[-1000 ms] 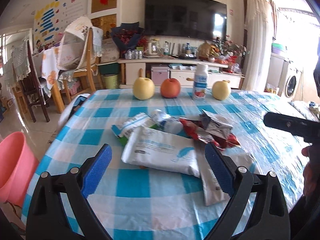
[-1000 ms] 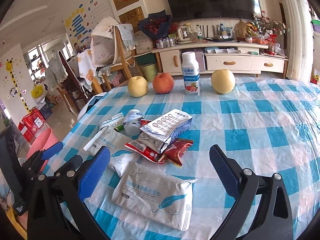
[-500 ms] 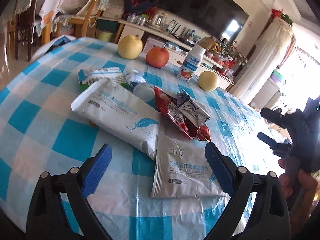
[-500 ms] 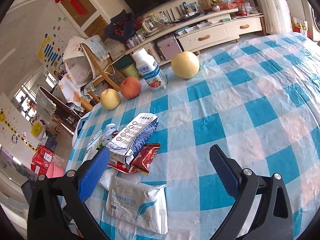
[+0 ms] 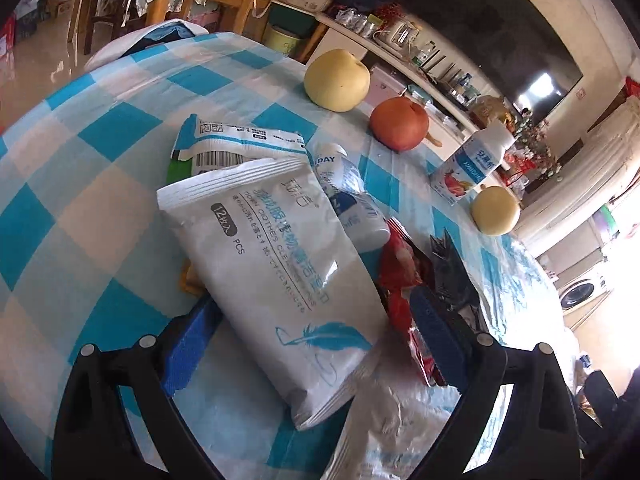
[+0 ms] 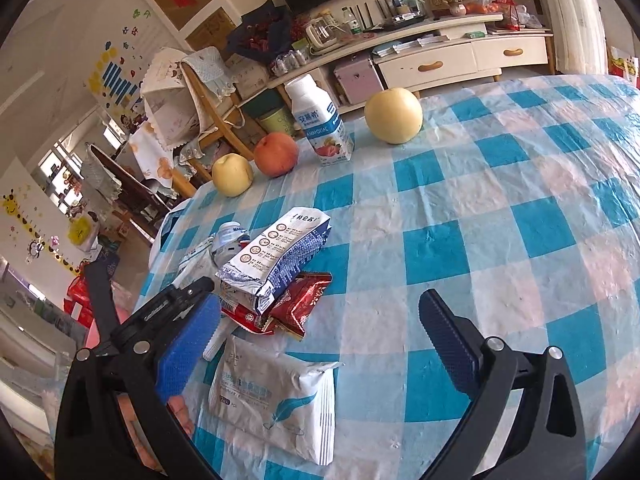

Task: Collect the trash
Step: 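Lower the left tool onto the white feather-print wipes packet and grasp it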

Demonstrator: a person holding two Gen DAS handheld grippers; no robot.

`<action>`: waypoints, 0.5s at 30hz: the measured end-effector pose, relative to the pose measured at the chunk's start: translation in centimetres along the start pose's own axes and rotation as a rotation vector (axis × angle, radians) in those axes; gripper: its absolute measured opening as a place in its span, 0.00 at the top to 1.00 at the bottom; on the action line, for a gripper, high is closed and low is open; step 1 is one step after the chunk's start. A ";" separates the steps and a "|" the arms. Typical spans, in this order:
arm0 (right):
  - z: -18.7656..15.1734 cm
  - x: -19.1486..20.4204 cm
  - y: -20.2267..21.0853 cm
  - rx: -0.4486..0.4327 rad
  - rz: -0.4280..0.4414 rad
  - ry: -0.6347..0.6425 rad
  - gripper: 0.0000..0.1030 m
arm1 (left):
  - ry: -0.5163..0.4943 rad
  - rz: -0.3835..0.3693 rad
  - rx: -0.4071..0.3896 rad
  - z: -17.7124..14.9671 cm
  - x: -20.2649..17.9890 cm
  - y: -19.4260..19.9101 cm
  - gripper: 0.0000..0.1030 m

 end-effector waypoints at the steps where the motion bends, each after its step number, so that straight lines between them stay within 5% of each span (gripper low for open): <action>1: 0.0 -0.2 0.0 0.002 0.004 -0.007 0.05 | -0.022 0.020 0.005 0.3 -0.3 -0.5 0.08; 8: 0.1 -0.8 0.0 0.018 0.027 -0.042 0.05 | -0.274 0.171 0.054 1.7 -2.4 -3.7 0.08; 15: -0.4 -0.1 -0.8 0.056 0.043 -0.021 0.05 | -0.371 0.256 0.079 2.8 -3.4 -5.5 0.08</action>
Point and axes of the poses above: each gripper's, at about its wrist camera, not at the fingertips, and y roughly against the way its jaws point, x to its left, z to its top, the point moved 2 cm from there along -y, roughly the way its jaws point, and after that the axes turned 10 degrees about -x, right-handed, at the moved point
